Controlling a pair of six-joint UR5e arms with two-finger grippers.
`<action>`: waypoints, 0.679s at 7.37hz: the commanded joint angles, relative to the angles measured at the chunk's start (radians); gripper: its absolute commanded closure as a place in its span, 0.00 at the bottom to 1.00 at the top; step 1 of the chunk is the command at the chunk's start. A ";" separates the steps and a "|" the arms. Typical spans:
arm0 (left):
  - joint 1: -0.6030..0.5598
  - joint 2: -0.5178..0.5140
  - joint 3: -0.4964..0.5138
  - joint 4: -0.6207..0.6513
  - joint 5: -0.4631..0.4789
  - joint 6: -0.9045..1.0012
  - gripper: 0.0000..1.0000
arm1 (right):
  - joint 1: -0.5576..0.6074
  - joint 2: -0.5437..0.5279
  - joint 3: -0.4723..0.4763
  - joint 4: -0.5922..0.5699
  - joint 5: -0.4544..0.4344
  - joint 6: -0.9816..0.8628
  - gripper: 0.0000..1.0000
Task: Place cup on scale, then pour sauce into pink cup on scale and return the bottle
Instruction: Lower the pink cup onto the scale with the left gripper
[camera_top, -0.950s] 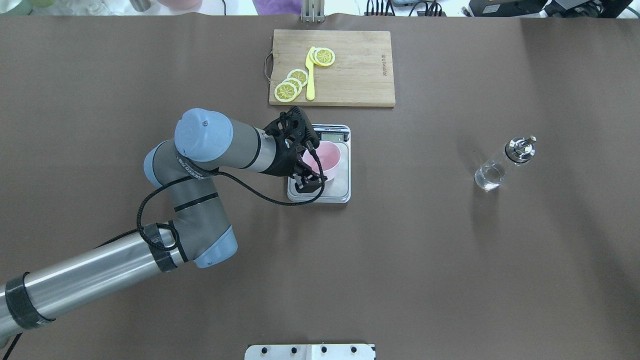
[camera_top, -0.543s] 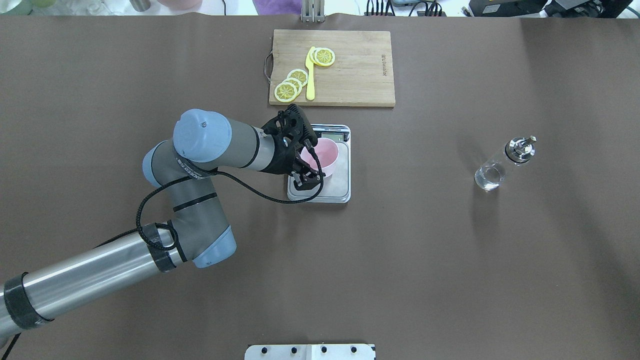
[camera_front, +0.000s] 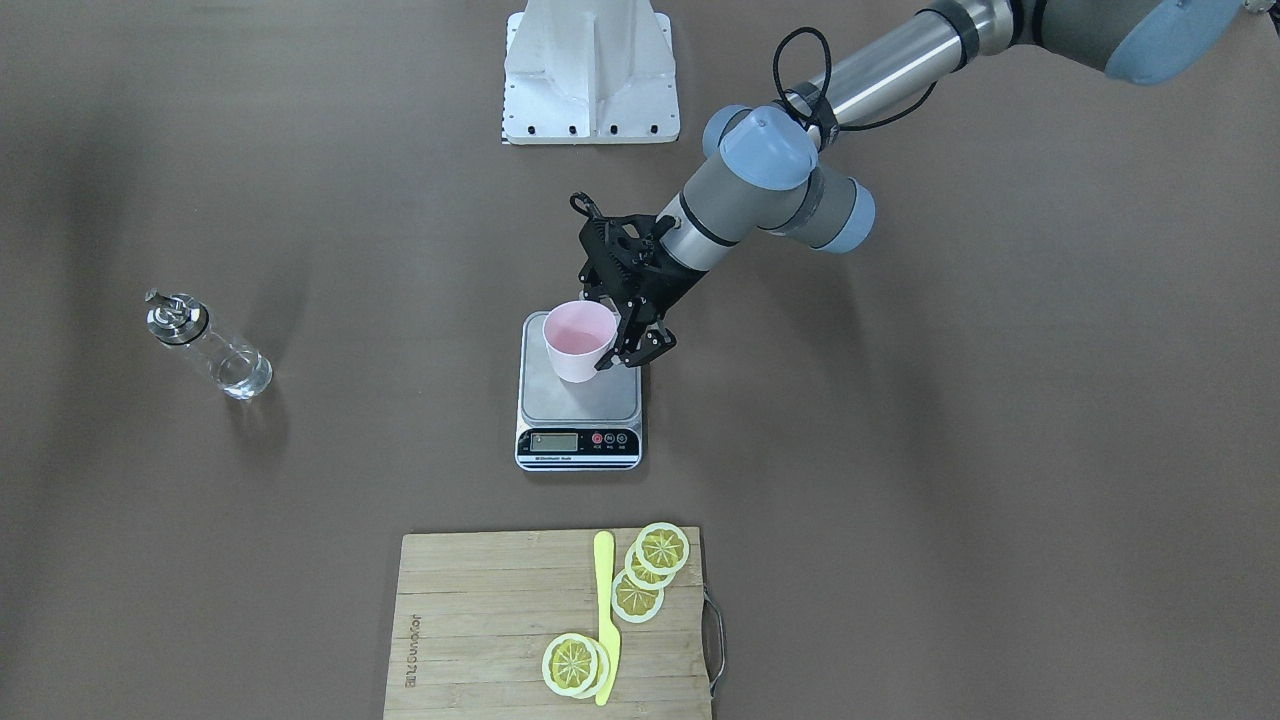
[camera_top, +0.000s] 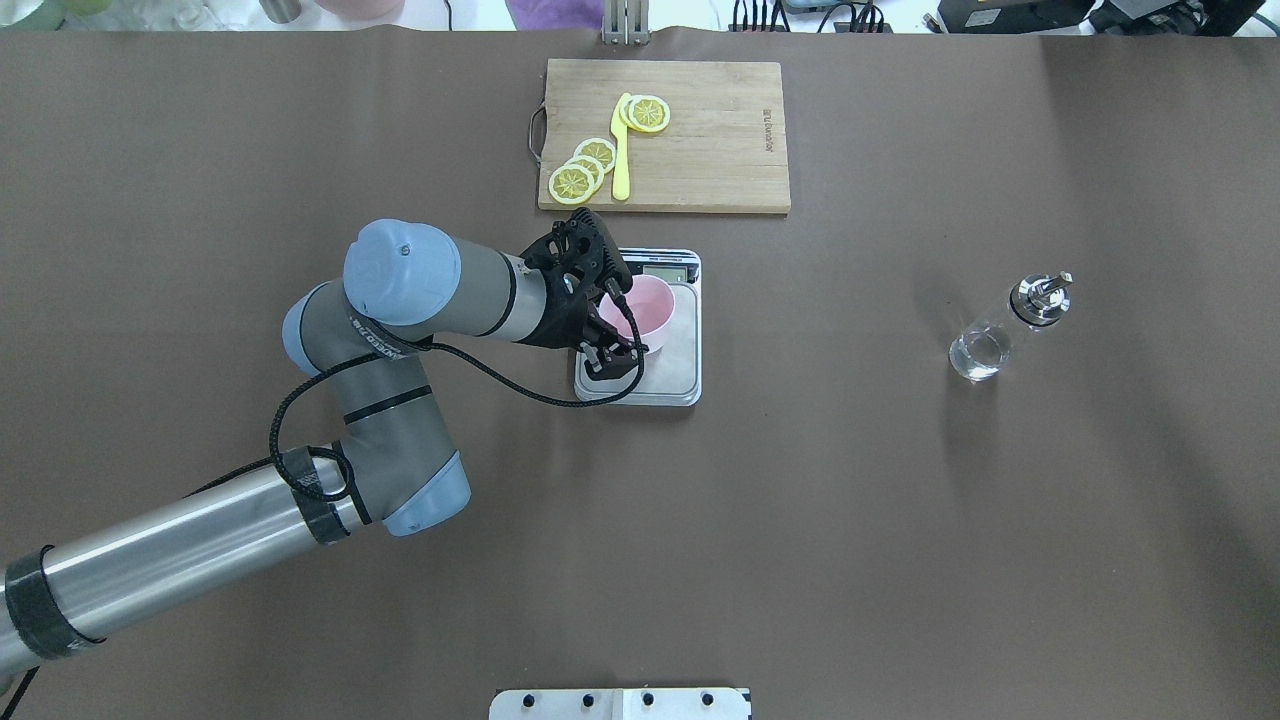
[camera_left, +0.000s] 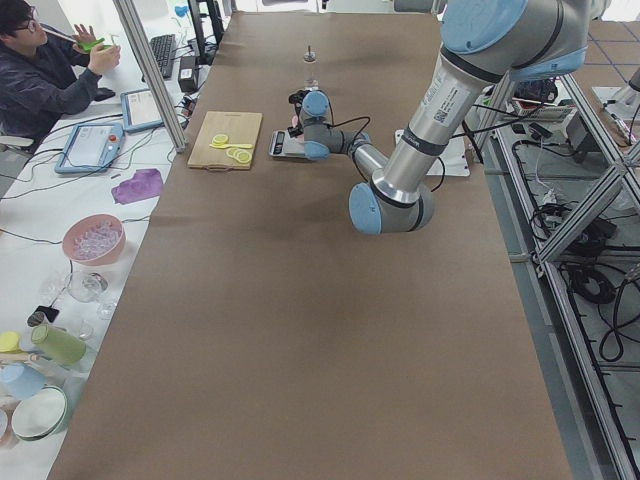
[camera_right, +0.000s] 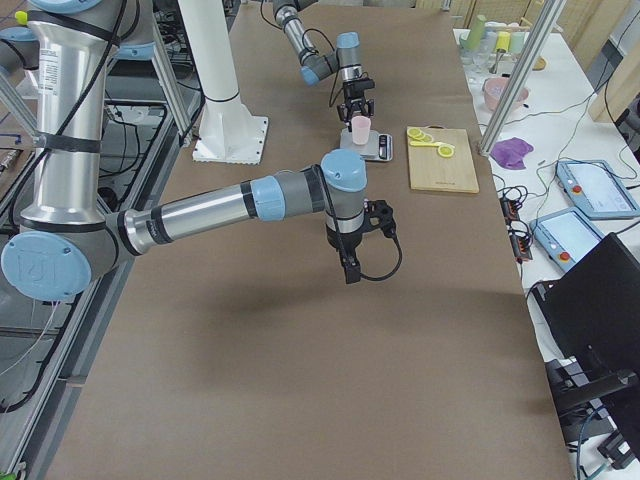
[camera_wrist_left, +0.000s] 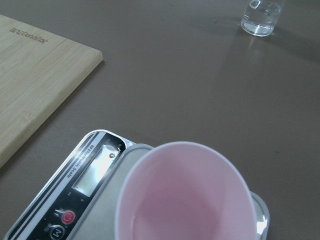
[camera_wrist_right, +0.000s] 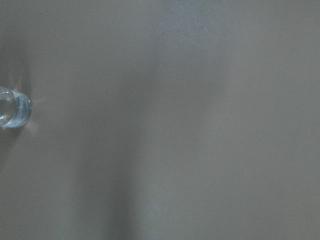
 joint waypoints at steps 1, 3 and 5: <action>0.000 0.000 -0.002 -0.002 0.000 0.000 0.15 | 0.000 0.000 0.000 -0.001 0.000 0.000 0.00; 0.000 0.000 -0.002 -0.005 0.002 -0.001 0.04 | 0.000 0.000 -0.001 -0.001 0.000 0.000 0.00; -0.002 0.000 -0.005 -0.012 0.012 -0.003 0.03 | 0.000 0.003 -0.002 -0.001 0.000 0.001 0.00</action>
